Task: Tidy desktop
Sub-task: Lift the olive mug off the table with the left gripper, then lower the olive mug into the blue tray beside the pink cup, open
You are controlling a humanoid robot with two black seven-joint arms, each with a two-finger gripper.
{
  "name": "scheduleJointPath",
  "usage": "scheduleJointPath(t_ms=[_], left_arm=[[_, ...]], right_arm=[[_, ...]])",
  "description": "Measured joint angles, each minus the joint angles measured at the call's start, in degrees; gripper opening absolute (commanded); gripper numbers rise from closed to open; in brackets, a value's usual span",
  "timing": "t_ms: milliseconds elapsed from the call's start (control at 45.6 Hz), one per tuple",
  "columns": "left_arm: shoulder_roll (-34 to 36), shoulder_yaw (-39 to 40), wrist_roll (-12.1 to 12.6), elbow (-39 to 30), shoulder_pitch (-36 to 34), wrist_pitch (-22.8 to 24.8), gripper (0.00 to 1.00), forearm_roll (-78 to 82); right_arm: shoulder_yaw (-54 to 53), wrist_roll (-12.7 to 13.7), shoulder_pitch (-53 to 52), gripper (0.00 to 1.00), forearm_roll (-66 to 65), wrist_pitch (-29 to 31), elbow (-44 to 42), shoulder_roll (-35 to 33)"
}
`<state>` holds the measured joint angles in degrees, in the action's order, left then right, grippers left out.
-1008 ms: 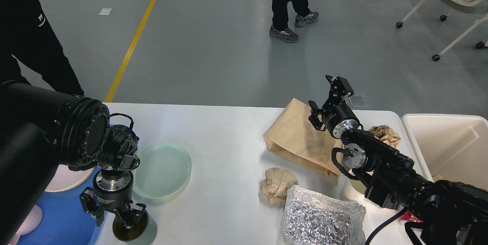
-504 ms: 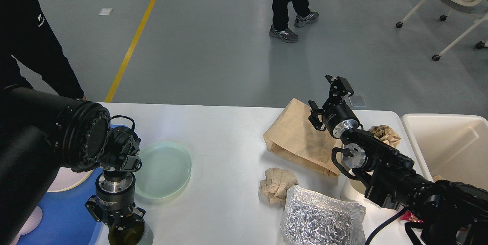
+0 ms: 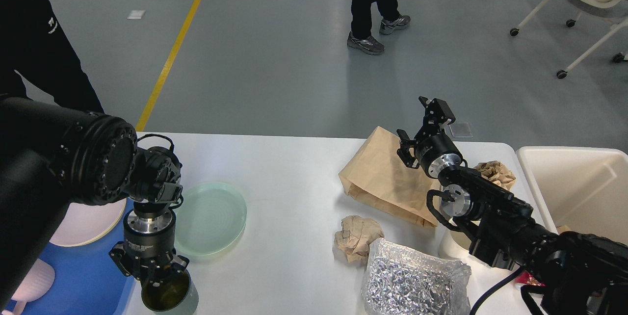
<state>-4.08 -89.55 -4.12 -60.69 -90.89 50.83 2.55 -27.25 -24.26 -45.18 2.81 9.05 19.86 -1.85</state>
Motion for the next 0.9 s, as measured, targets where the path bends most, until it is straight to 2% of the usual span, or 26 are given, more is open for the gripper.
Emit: scheduleJointPath(t_ms=[153,285,526,745,898], left_arm=[[0.9,0.4,-0.3,-3.6,-8.6,3.7,0.00,0.1],[3.1,1.0,-0.4,-6.8,-17.1,4.2,0.00,0.1],[7.6,0.6,-0.4,-7.5,-29.5,4.2,0.00,0.2],[8.3,0.4,-0.4,-8.2,-32.4,4.2,0.00,0.3],[13.3,-0.3,-0.4,-6.0,-27.2,4.2,0.00,0.8]], right_arm=[[0.0,0.0,0.0,1.00,0.0,0.0,0.0,0.0],[0.0,0.0,0.0,1.00,0.0,0.0,0.0,0.0],[0.0,0.0,0.0,1.00,0.0,0.0,0.0,0.0],[0.0,0.0,0.0,1.00,0.0,0.0,0.0,0.0],[0.0,0.0,0.0,1.00,0.0,0.0,0.0,0.0]])
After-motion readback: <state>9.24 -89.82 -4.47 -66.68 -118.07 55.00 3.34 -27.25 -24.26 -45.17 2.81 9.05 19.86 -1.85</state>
